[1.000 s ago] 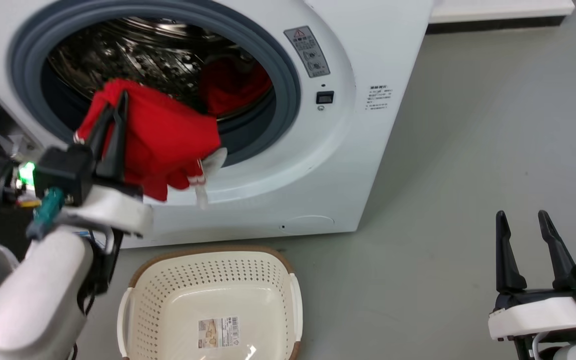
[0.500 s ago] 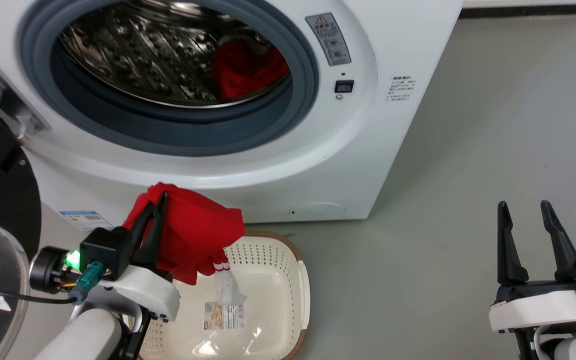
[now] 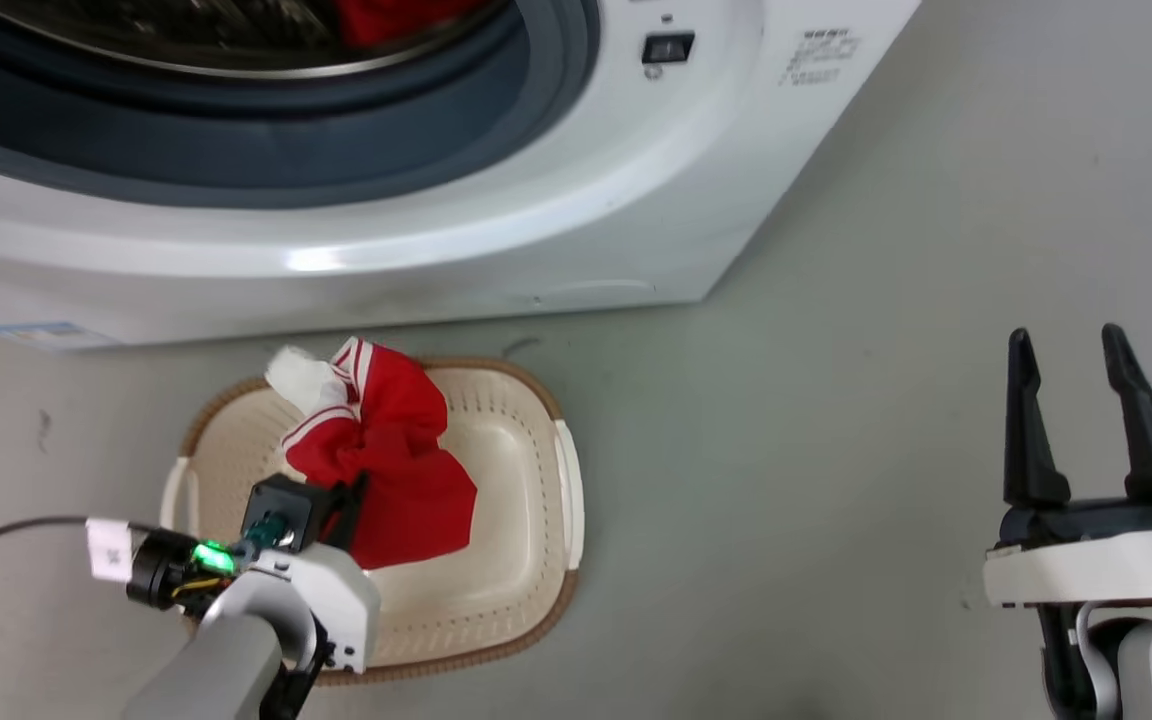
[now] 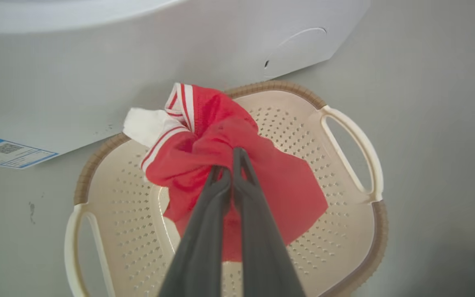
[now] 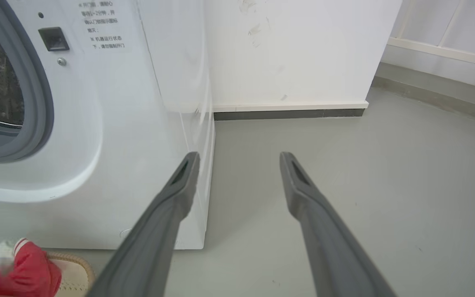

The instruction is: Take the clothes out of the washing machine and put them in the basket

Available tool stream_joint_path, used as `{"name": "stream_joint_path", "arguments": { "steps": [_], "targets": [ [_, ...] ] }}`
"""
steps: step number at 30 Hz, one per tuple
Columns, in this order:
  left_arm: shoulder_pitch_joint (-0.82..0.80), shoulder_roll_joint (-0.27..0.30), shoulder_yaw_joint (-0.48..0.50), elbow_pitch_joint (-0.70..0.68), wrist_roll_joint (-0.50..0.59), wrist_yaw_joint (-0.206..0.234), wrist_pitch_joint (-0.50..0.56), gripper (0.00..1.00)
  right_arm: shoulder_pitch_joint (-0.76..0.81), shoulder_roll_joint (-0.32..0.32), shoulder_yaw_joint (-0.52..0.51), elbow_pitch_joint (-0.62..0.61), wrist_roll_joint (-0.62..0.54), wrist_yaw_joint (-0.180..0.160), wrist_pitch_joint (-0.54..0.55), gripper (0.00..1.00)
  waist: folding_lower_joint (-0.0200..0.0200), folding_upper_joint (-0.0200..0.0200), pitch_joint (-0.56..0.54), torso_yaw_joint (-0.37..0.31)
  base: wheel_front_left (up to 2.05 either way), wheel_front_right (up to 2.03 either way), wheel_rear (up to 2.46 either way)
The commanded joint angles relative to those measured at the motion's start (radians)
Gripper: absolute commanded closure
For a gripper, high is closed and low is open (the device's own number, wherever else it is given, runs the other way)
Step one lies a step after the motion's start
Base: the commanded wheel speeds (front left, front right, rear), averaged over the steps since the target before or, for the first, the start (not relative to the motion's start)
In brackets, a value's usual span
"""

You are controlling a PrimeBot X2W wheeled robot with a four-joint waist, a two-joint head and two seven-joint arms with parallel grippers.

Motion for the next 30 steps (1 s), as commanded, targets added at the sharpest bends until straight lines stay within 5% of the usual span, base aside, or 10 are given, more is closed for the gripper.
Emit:
{"name": "stream_joint_path", "arguments": {
  "steps": [1, 12, 25, 27, 30],
  "targets": [
    [-0.045, -0.012, -0.007, 0.050, 0.015, -0.013, -0.006, 1.00, -0.022, 0.001, 0.006, -0.009, 0.008, -0.001, -0.002, 0.00, -0.0001, -0.0001, 0.093, -0.032, 0.00, 0.00, 0.00],
    [-0.278, -0.076, -0.028, 0.412, 0.062, -0.090, -0.019, 1.00, -0.057, 0.000, 0.045, -0.047, 0.039, -0.001, -0.002, 0.00, -0.0001, -0.0001, 0.262, -0.084, 0.00, 0.00, 0.00],
    [-0.319, -0.123, 0.011, 0.497, 0.075, -0.091, -0.023, 1.00, -0.082, 0.000, 0.045, -0.067, 0.032, -0.001, -0.002, 0.00, -0.0001, -0.0001, 0.334, -0.084, 0.00, 0.00, 0.00],
    [-0.312, -0.131, 0.011, 0.507, 0.080, -0.096, -0.023, 0.00, -0.082, 0.000, 0.042, -0.062, 0.028, -0.001, -0.002, 0.00, -0.0001, -0.0001, 0.329, -0.080, 0.00, 0.00, 0.00],
    [-0.299, -0.133, 0.031, 0.485, 0.091, -0.078, -0.023, 0.00, -0.087, 0.000, 0.043, -0.054, 0.027, -0.001, -0.002, 0.00, -0.0001, -0.0001, 0.307, -0.073, 0.00, 0.00, 0.00]
  ]
}}
